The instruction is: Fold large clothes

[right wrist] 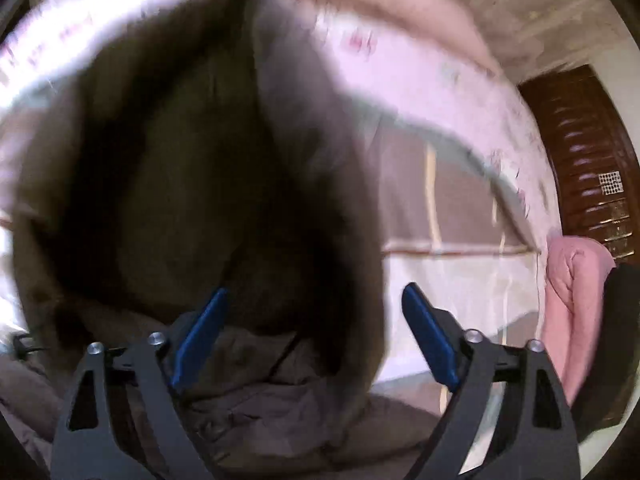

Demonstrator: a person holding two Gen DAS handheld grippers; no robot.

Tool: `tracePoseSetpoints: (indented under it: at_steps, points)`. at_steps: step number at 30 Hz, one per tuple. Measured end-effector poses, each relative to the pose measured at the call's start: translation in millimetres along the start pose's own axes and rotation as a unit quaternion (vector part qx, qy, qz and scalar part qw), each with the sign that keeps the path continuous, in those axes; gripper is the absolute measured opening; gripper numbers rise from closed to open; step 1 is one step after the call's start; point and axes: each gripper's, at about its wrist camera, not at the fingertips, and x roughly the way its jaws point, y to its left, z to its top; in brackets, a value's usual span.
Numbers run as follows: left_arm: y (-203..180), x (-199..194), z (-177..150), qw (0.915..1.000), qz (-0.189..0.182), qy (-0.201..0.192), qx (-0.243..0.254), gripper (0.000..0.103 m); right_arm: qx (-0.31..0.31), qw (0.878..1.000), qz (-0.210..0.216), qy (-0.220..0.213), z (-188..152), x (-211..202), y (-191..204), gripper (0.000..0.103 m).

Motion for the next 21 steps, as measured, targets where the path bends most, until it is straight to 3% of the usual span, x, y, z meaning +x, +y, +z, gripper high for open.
tracePoseSetpoints:
  at_steps: [1, 2, 3, 7, 10, 12, 14, 15, 17, 18, 19, 20, 21]
  points:
    - [0, 1, 0, 1.0000, 0.001, 0.000, -0.001, 0.081, 0.003, 1.000, -0.010, 0.006, 0, 6, -1, 0.045]
    - [-1, 2, -1, 1.0000, 0.003, 0.000, -0.002, 0.081, 0.008, 1.000, -0.015, 0.002, -2, 5, -4, 0.031]
    - [-1, 3, -1, 1.0000, 0.003, 0.002, -0.002, 0.081, 0.019, 1.000, -0.005, -0.012, -7, 1, -10, 0.007]
    - [2, 1, -1, 0.9999, -0.004, 0.004, -0.009, 0.081, 0.120, 0.980, 0.116, -0.112, -36, -51, -64, 0.004]
    - [7, -1, -1, 0.9998, -0.010, 0.005, -0.016, 0.081, 0.156, 0.955, 0.191, -0.165, -99, -98, -107, 0.004]
    - [11, -3, -1, 0.9996, -0.016, 0.002, -0.021, 0.081, 0.157, 0.945, 0.222, -0.180, -154, -120, -127, 0.004]
    - [14, -3, -4, 0.9995, -0.020, -0.001, -0.023, 0.081, 0.161, 0.931, 0.273, -0.180, -204, -129, -146, 0.005]
    - [17, -3, -4, 0.9995, -0.021, -0.002, -0.022, 0.081, 0.146, 0.935, 0.278, -0.166, -236, -127, -151, 0.008]
    - [20, -6, -8, 0.9994, -0.024, -0.004, -0.024, 0.081, 0.092, 0.960, 0.231, -0.127, -281, -111, -143, 0.027]
    - [21, -8, -10, 0.9993, -0.025, -0.005, -0.027, 0.081, 0.084, 0.968, 0.209, -0.111, -296, -103, -141, 0.049]
    - [22, -9, -12, 0.9992, -0.025, -0.005, -0.030, 0.081, 0.089, 0.970, 0.204, -0.100, -312, -95, -142, 0.061]
    - [24, -13, -13, 0.9990, -0.028, -0.006, -0.034, 0.081, 0.094, 0.968, 0.212, -0.097, -326, -92, -141, 0.065]
    - [26, -16, -14, 0.9987, -0.032, -0.007, -0.039, 0.081, 0.084, 0.968, 0.214, -0.097, -338, -93, -141, 0.075]
